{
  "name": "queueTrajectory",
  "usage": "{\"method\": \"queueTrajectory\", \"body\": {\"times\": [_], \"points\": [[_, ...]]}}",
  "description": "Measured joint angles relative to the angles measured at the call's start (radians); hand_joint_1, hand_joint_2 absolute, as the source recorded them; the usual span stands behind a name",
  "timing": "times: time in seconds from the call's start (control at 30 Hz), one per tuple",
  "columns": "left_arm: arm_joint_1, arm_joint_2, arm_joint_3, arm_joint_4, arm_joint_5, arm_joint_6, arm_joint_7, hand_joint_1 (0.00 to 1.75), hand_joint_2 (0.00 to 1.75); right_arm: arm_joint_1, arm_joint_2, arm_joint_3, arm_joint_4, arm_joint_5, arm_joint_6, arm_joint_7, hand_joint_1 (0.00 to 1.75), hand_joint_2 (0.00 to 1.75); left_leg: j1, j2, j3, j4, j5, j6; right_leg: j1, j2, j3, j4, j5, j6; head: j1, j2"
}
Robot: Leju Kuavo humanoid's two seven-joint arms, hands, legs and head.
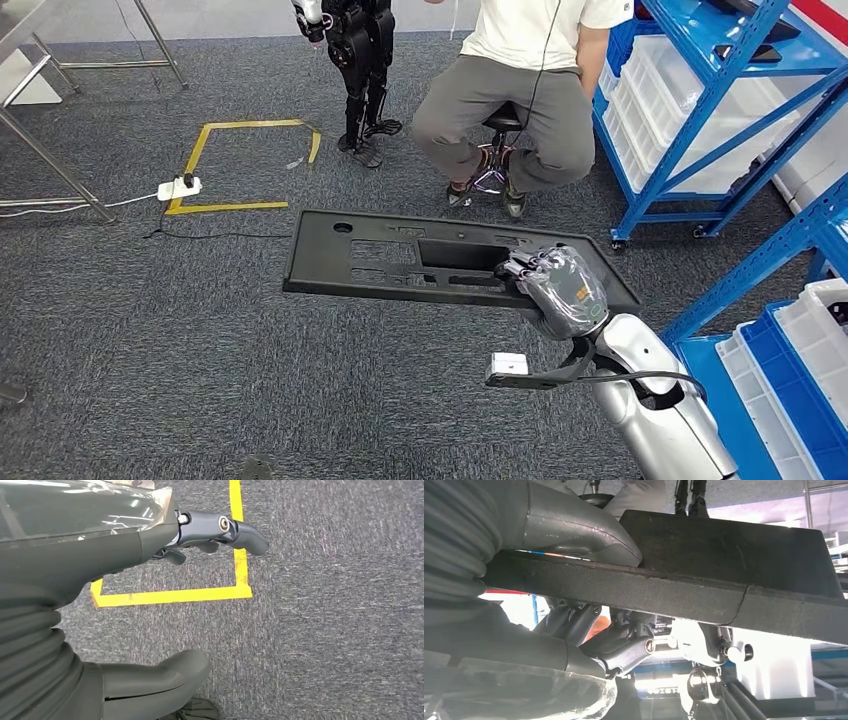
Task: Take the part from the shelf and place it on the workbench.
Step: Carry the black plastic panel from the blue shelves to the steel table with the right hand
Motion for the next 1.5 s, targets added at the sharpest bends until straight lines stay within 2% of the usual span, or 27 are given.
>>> {"method": "queueTrajectory", "body": {"times": [0.1,0.2,0.27,0.33,0.37,0.4,0.43,0.5,0.53,0.57,0.6,0.67,0.73,0.8,0.87,0.9,0.93,0.97,1.03,1.1,1.2,1.27,1.3,1.37,1.4,1.43,1.5], "points": [[-0.001,-0.001,0.001,0.000,0.004,-0.012,-0.008,0.00,1.75,0.009,-0.004,0.000,-0.001,0.017,-0.005,0.007,1.73,1.75,-0.001,0.000,0.009,-0.007,0.000,0.005,-0.004,0.000,0.014,-0.015,0.003,0.005,0.000,0.000],[-0.012,-0.012,0.000,-0.007,0.004,-0.043,-0.029,0.00,1.75,0.019,-0.006,-0.005,-0.005,0.058,-0.017,0.034,1.73,1.75,0.003,-0.002,0.029,-0.040,0.014,0.024,-0.007,-0.002,0.022,-0.025,0.004,0.015,-0.001,0.000],[-0.024,-0.026,-0.002,-0.014,-0.007,-0.049,-0.020,0.00,1.75,0.027,-0.008,-0.011,-0.010,0.074,-0.026,0.045,1.73,1.75,0.009,-0.003,0.044,-0.065,0.027,0.031,-0.006,-0.003,-0.010,0.041,-0.032,0.010,0.001,0.000],[-0.032,-0.034,-0.004,-0.020,-0.017,-0.047,-0.007,0.00,1.75,0.043,-0.009,-0.016,-0.017,0.083,-0.033,0.048,1.73,1.75,0.009,-0.008,0.045,-0.069,0.029,0.032,-0.010,-0.004,-0.077,0.177,-0.087,0.008,0.002,0.000],[-0.034,-0.036,-0.005,-0.022,-0.020,-0.045,-0.003,0.00,1.75,0.055,-0.009,-0.020,-0.020,0.087,-0.033,0.048,1.73,1.75,0.009,-0.012,0.045,-0.069,0.028,0.031,-0.014,-0.004,-0.104,0.229,-0.103,0.012,0.001,0.000],[-0.034,-0.037,-0.006,-0.024,-0.021,-0.042,-0.001,0.00,1.75,0.066,-0.009,-0.024,-0.023,0.091,-0.033,0.049,1.73,1.75,0.010,-0.018,0.044,-0.068,0.028,0.028,-0.020,-0.004,-0.113,0.247,-0.102,0.021,0.001,0.000],[-0.034,-0.038,-0.006,-0.026,-0.023,-0.040,0.001,0.00,1.75,0.074,-0.009,-0.026,-0.026,0.094,-0.033,0.049,1.73,1.75,0.013,-0.026,0.043,-0.065,0.027,0.022,-0.027,-0.003,-0.100,0.220,-0.086,0.034,0.001,0.000],[-0.035,-0.037,-0.008,-0.029,-0.025,-0.038,0.003,0.00,1.75,0.083,-0.009,-0.031,-0.030,0.101,-0.033,0.051,1.73,1.75,0.020,-0.043,0.038,-0.051,0.020,0.005,-0.043,0.014,-0.030,0.089,-0.036,0.062,0.001,0.000],[-0.036,-0.037,-0.010,-0.031,-0.027,-0.038,0.003,0.00,1.75,0.086,-0.008,-0.032,-0.033,0.104,-0.032,0.051,1.73,1.75,0.022,-0.051,0.032,-0.038,0.014,-0.005,-0.047,0.024,-0.001,0.034,-0.019,0.065,0.003,0.000],[-0.038,-0.037,-0.011,-0.033,-0.028,-0.038,0.004,0.00,1.75,0.089,-0.007,-0.033,-0.035,0.107,-0.032,0.052,1.73,1.75,0.023,-0.058,0.025,-0.028,0.009,-0.013,-0.048,0.032,0.016,0.005,-0.010,0.059,0.004,0.000],[-0.038,-0.037,-0.012,-0.035,-0.029,-0.039,0.005,0.00,1.75,0.092,-0.007,-0.035,-0.038,0.109,-0.032,0.053,1.73,1.75,0.024,-0.064,0.019,-0.022,0.008,-0.020,-0.042,0.033,0.016,0.004,-0.010,0.046,0.003,0.000],[-0.036,-0.038,-0.014,-0.036,-0.030,-0.039,0.007,0.00,1.75,0.096,-0.005,-0.036,-0.043,0.112,-0.031,0.053,1.73,1.75,0.029,-0.075,0.009,-0.019,0.009,-0.028,-0.036,0.019,0.012,0.010,-0.007,0.022,0.000,0.000],[-0.034,-0.037,-0.015,-0.037,-0.031,-0.039,0.010,0.00,1.75,0.098,-0.002,-0.038,-0.046,0.114,-0.031,0.054,1.73,1.75,0.032,-0.036,-0.009,0.015,-0.012,-0.032,-0.032,0.003,0.009,0.013,-0.004,0.007,-0.005,0.000],[-0.037,-0.037,-0.017,-0.037,-0.031,-0.038,0.012,0.00,1.75,0.100,-0.001,-0.041,-0.049,0.119,-0.031,0.056,1.73,1.75,0.028,0.030,-0.064,0.131,-0.074,-0.028,-0.021,-0.015,0.007,0.013,-0.004,-0.004,-0.011,0.000],[-0.040,-0.037,-0.020,-0.038,-0.032,-0.037,0.015,0.00,1.75,0.106,-0.001,-0.043,-0.050,0.122,-0.031,0.056,1.73,1.75,0.024,0.055,-0.129,0.266,-0.131,-0.020,-0.007,-0.040,0.005,0.013,-0.006,-0.011,-0.012,0.000],[-0.039,-0.037,-0.021,-0.038,-0.032,-0.036,0.019,0.00,1.75,0.109,0.000,-0.043,-0.050,0.123,-0.031,0.056,1.73,1.75,0.020,0.057,-0.142,0.294,-0.136,-0.013,-0.001,-0.054,0.005,0.013,-0.007,-0.015,-0.012,0.000],[-0.039,-0.037,-0.022,-0.038,-0.032,-0.033,0.029,0.00,1.75,0.110,0.000,-0.043,-0.051,0.122,-0.031,0.055,1.73,1.75,0.014,0.058,-0.133,0.281,-0.124,-0.004,0.004,-0.067,0.004,0.013,-0.008,-0.018,-0.012,0.000],[-0.038,-0.033,-0.022,-0.038,-0.033,-0.031,0.042,0.00,1.75,0.111,0.002,-0.043,-0.051,0.121,-0.030,0.053,1.73,1.75,0.005,0.064,-0.102,0.230,-0.098,0.007,0.008,-0.080,0.005,0.013,-0.009,-0.020,-0.012,0.000],[-0.038,-0.022,-0.022,-0.038,-0.033,-0.028,0.066,0.00,1.75,0.109,0.005,-0.043,-0.052,0.117,-0.026,0.048,1.73,1.75,-0.018,0.106,-0.017,0.086,-0.049,0.031,0.013,-0.102,0.009,0.013,-0.010,-0.022,-0.011,0.000],[-0.039,-0.011,-0.022,-0.038,-0.033,-0.030,0.074,0.00,1.75,0.106,0.008,-0.043,-0.054,0.115,-0.022,0.045,1.73,1.75,-0.036,0.137,0.025,0.011,-0.035,0.046,0.014,-0.122,0.011,0.011,-0.011,-0.023,-0.011,0.000],[-0.037,-0.001,-0.021,-0.038,-0.030,-0.032,0.074,0.00,1.75,0.105,0.010,-0.043,-0.054,0.114,-0.016,0.044,1.73,1.75,-0.042,0.119,0.022,0.004,-0.034,0.051,0.011,-0.146,0.013,0.007,-0.012,-0.020,-0.014,0.000],[-0.036,0.001,-0.021,-0.038,-0.030,-0.032,0.074,0.00,1.75,0.104,0.011,-0.043,-0.054,0.114,-0.016,0.044,1.73,1.75,-0.043,0.116,0.021,0.003,-0.033,0.051,0.011,-0.149,0.014,0.006,-0.013,-0.019,-0.015,0.000],[-0.036,0.002,-0.021,-0.037,-0.028,-0.032,0.074,0.00,1.75,0.101,0.012,-0.043,-0.055,0.114,-0.015,0.044,1.73,1.75,-0.037,0.105,0.028,-0.008,-0.026,0.053,0.011,-0.123,0.004,0.029,-0.025,-0.018,-0.015,0.000],[-0.034,-0.001,-0.019,-0.036,-0.023,-0.033,0.068,0.00,1.75,0.094,0.013,-0.042,-0.056,0.114,-0.008,0.042,1.73,1.75,-0.025,0.059,0.039,-0.028,-0.009,0.055,0.005,-0.057,-0.067,0.181,-0.086,-0.013,-0.011,0.000],[-0.033,-0.004,-0.018,-0.035,-0.020,-0.033,0.061,0.00,1.75,0.090,0.013,-0.042,-0.055,0.115,-0.004,0.042,1.73,1.75,-0.018,0.031,0.044,-0.037,-0.001,0.056,0.001,-0.023,-0.102,0.250,-0.111,-0.006,-0.010,0.000],[-0.033,-0.007,-0.017,-0.035,-0.020,-0.033,0.053,0.00,1.75,0.089,0.013,-0.041,-0.054,0.116,0.000,0.041,1.73,1.75,-0.016,0.009,0.044,-0.036,-0.001,0.053,-0.005,-0.016,-0.118,0.278,-0.113,0.005,-0.009,0.000],[-0.036,-0.014,-0.017,-0.035,-0.021,-0.031,0.043,0.00,1.75,0.085,0.013,-0.041,-0.053,0.117,0.002,0.043,1.73,1.75,-0.010,-0.021,0.043,-0.026,-0.005,0.044,-0.016,-0.003,-0.064,0.156,-0.052,0.033,-0.009,0.000]]}}
